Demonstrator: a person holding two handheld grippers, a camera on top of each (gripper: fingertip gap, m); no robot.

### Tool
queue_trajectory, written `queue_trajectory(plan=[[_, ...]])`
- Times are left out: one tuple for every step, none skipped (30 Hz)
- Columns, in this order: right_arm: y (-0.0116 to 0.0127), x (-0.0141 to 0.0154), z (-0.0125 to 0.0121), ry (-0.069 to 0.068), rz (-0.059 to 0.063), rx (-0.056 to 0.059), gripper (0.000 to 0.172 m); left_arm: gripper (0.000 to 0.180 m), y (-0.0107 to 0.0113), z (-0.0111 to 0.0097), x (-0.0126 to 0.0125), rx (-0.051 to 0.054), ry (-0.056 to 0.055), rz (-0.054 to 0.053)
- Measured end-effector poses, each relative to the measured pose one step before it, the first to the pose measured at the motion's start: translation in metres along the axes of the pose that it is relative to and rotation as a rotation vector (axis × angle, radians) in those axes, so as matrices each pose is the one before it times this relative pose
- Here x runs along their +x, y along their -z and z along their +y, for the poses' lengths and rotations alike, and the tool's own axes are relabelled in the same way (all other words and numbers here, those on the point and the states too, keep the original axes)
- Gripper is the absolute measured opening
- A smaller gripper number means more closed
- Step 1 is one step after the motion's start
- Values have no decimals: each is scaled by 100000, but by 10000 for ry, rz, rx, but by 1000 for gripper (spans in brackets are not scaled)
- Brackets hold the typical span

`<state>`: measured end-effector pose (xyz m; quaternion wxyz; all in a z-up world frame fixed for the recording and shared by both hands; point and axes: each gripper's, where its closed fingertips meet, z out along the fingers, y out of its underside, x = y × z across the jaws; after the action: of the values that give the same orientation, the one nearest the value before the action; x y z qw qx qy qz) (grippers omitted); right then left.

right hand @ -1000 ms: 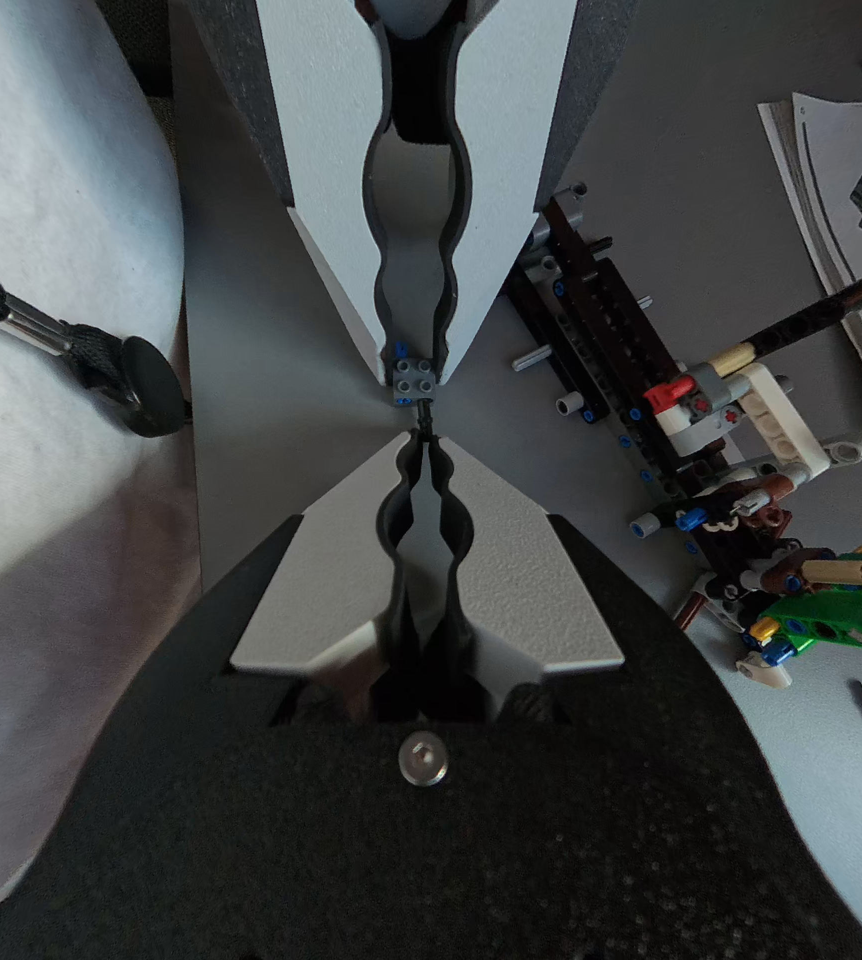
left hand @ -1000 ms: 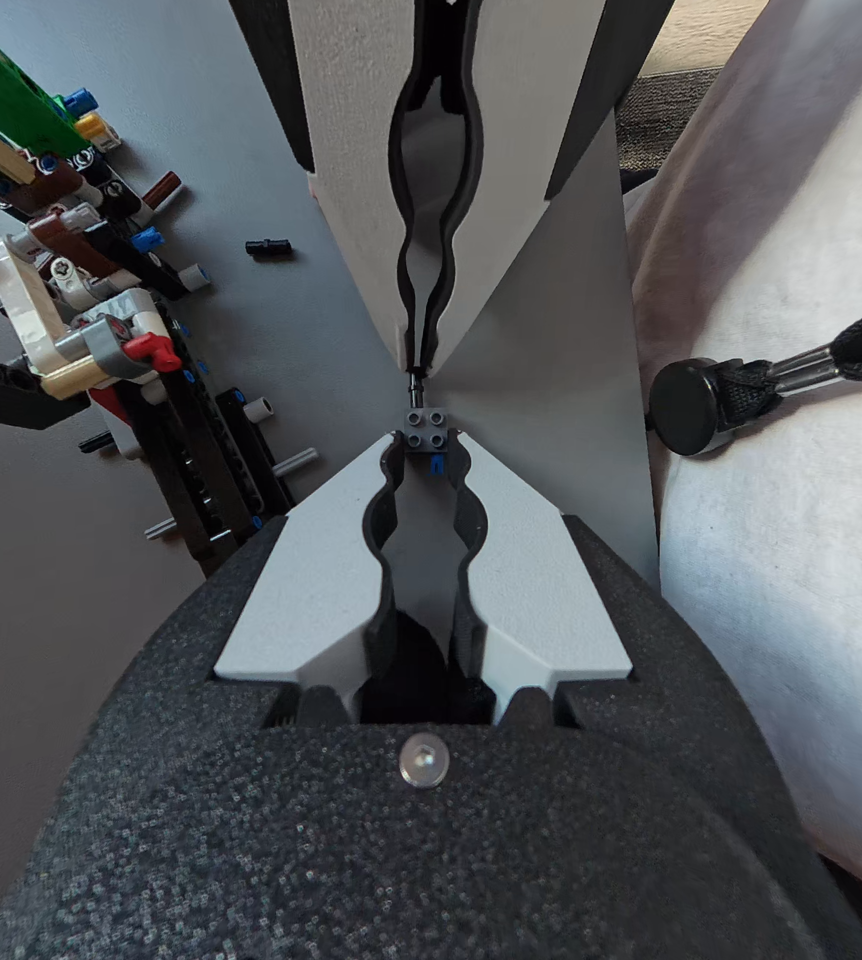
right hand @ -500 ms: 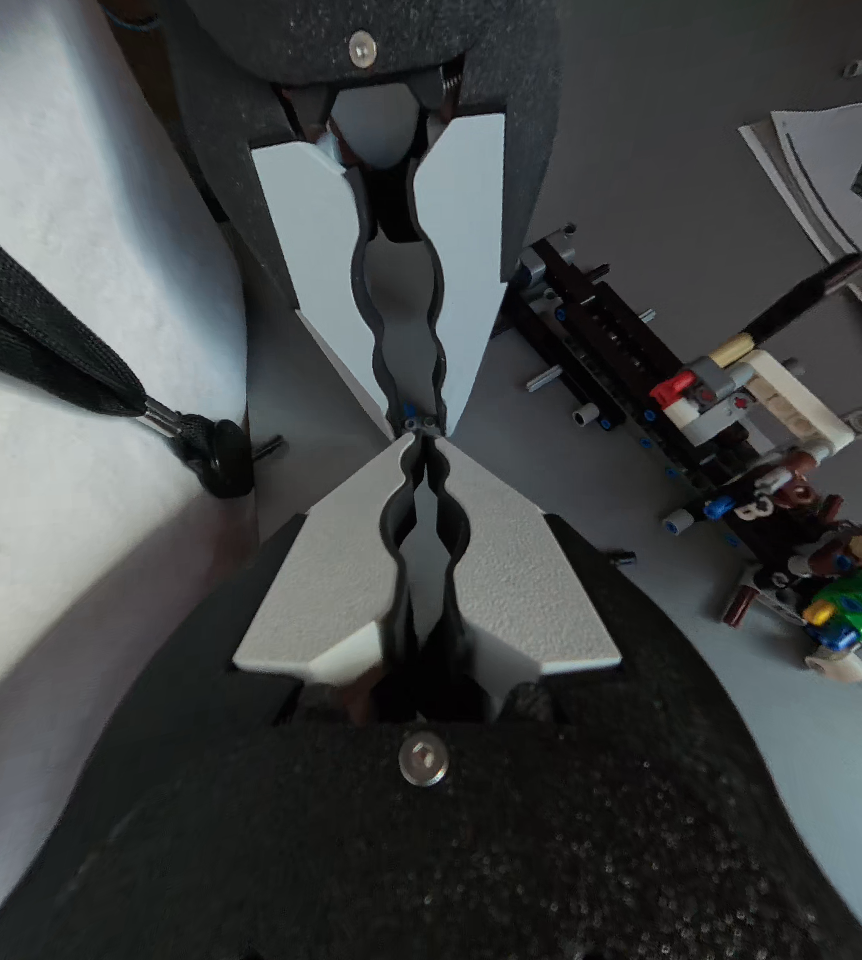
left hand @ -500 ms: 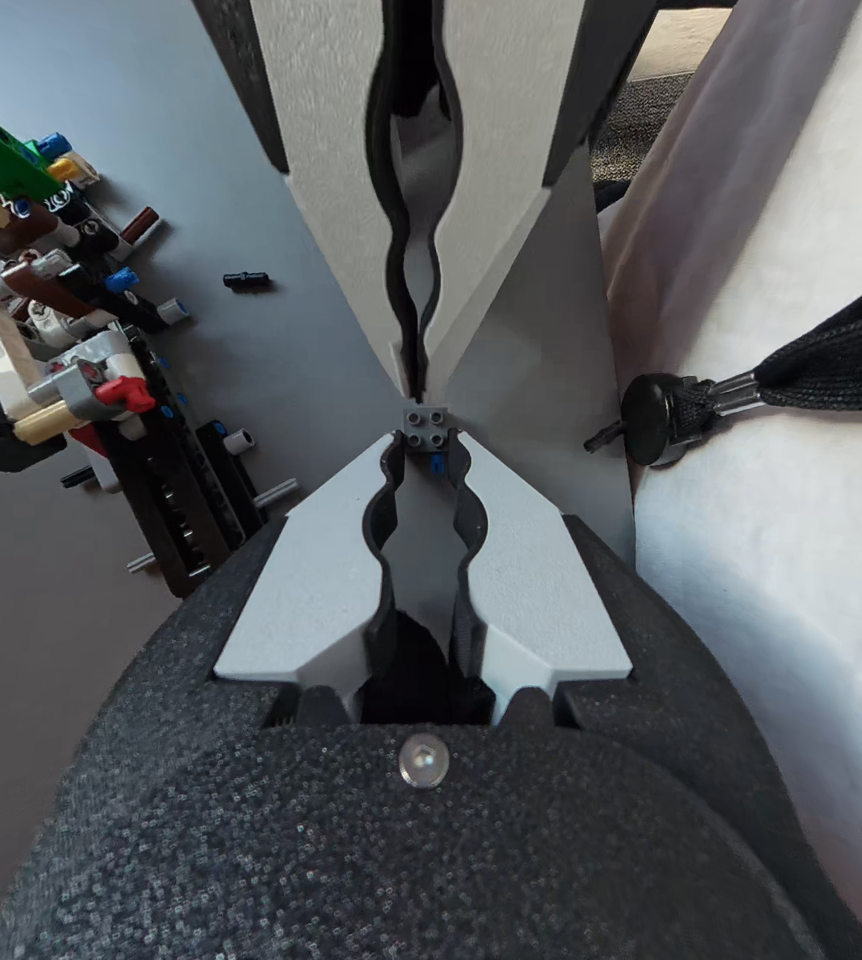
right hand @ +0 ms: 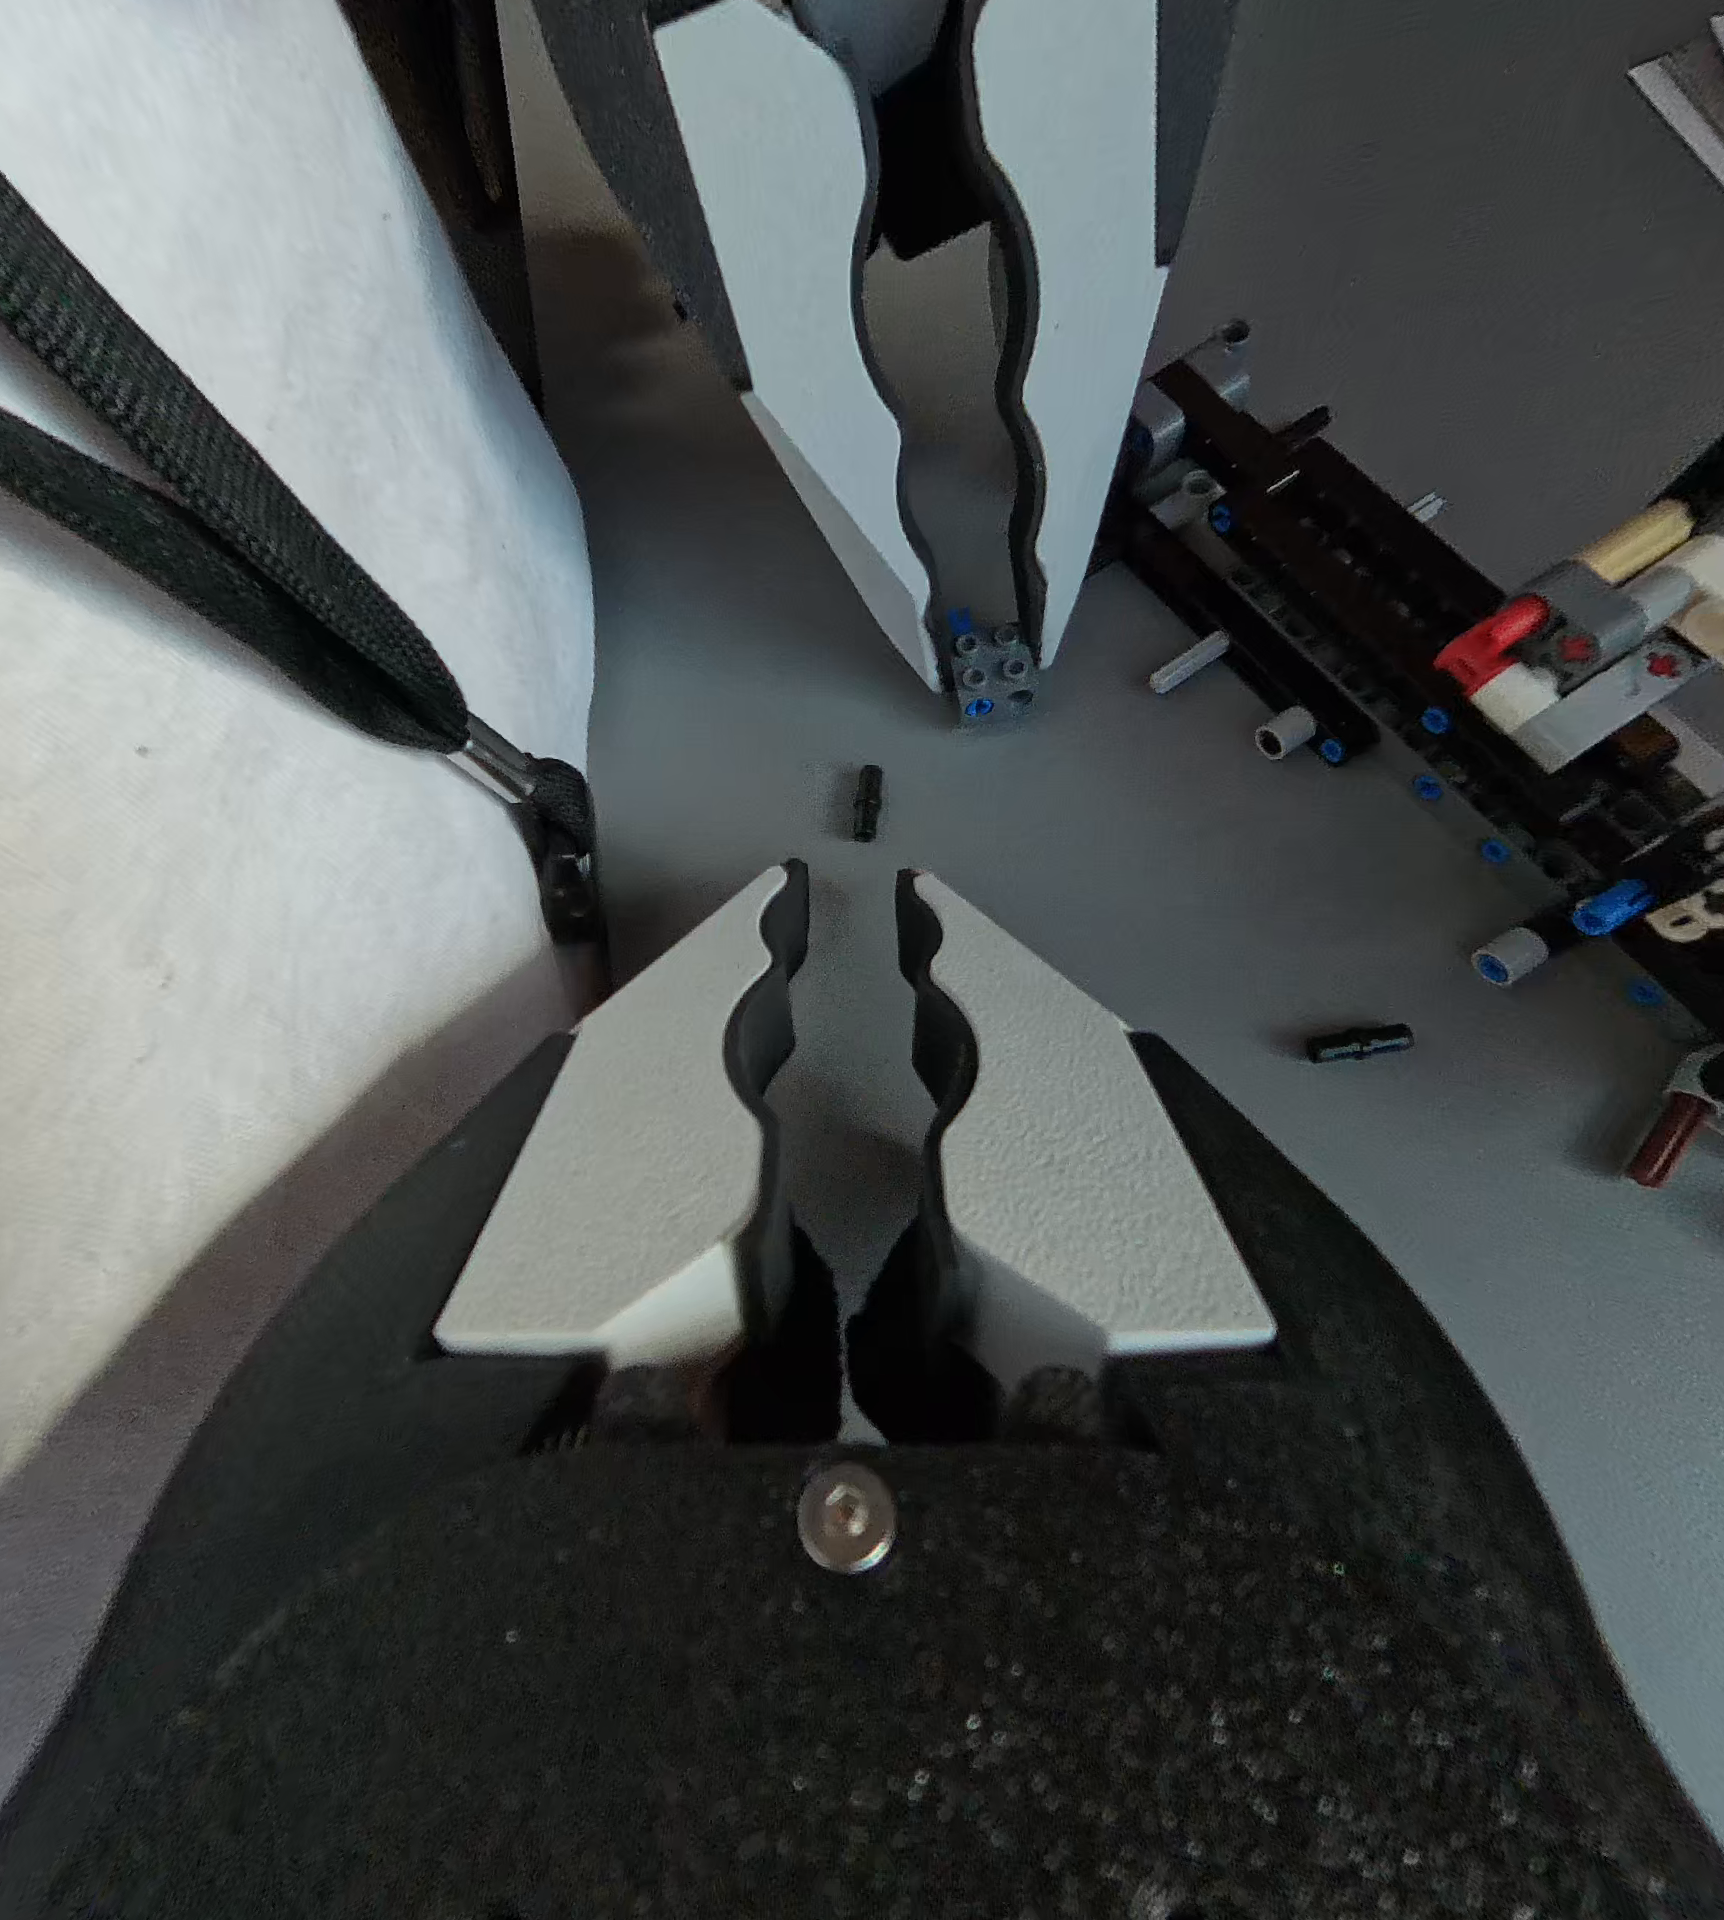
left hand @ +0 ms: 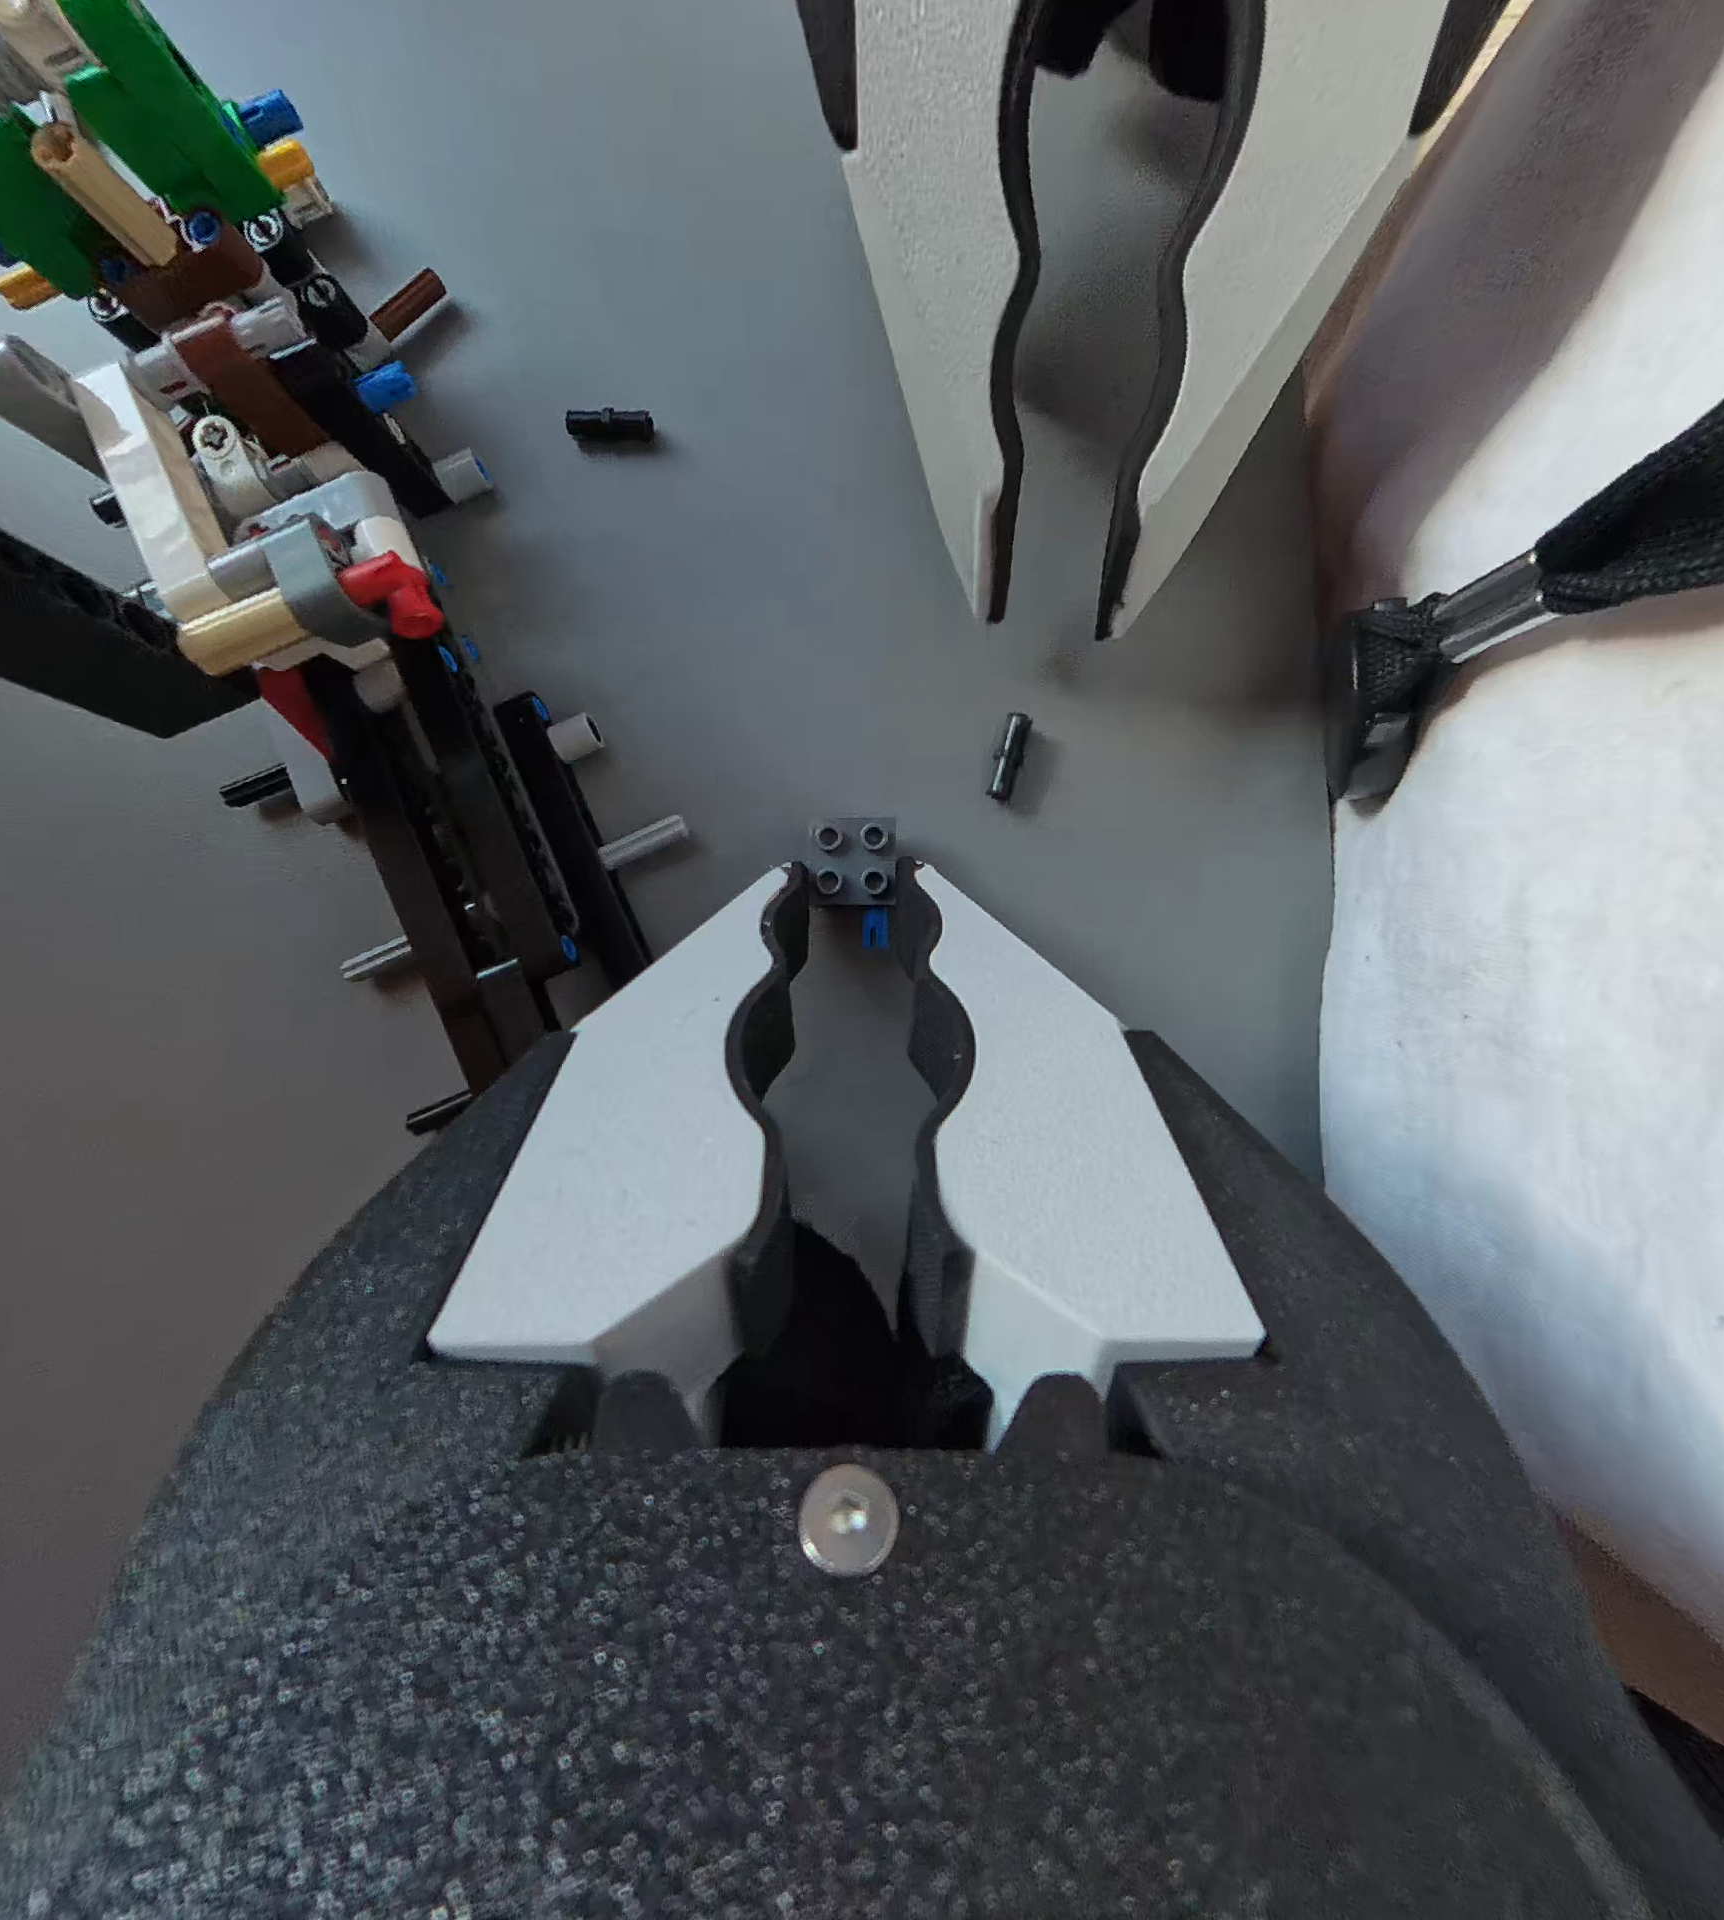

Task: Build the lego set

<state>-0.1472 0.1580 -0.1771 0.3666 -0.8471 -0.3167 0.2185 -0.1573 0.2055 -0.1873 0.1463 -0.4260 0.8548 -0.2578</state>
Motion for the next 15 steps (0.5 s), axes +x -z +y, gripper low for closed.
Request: queue_trajectory(plan=[[-338, -82, 178, 284, 65, -86, 15, 14, 261, 49, 143, 75, 26, 74], [-270, -10, -17, 238, 64, -38, 15, 14, 245, 48, 260, 90, 42, 149], [-255, 125, -150, 132, 117, 14, 15, 14, 207, 46, 216, 87, 47, 100], [-238, 293, -116, 58, 168, 17, 14, 14, 149, 48, 98, 90, 23, 14], [-224, 391, -105, 54, 208, 30, 15, 14, 79, 78, 116, 66, 15, 15], [-231, 236, -67, 84, 119, 0, 14, 14, -15, 137, 56, -11, 1, -23], [-193, 322, -22, 86, 188, -83, 13, 14, -93, 175, -36, -72, -45, -87], [-186, 461, 52, 101, 307, -114, 12, 14, -143, 165, -16, -96, -66, -86], [-109, 61, -46, 130, 73, -37, 11, 14, -169, 119, 59, -79, -45, -31], [-75, -86, -55, 75, -16, -22, 11, 14, -175, 65, 111, -55, -14, 4], [-44, 153, -27, 28, 137, -22, 9, 14, -101, -125, 153, 70, -9, 16], [-42, 3, -30, 36, 61, 32, 6, 14, -75, -101, 188, 59, 18, 45], [3, -94, 0, 74, 7, 21, 4, 14, -59, -89, 177, 48, 10, 32], [22, 15, 23, 86, 48, 0, 5, 14, -55, -67, 94, 53, -14, -13], [25, -3, 19, 40, 8, -2, 5, 14, -38, -69, 65, 68, -13, -16]])
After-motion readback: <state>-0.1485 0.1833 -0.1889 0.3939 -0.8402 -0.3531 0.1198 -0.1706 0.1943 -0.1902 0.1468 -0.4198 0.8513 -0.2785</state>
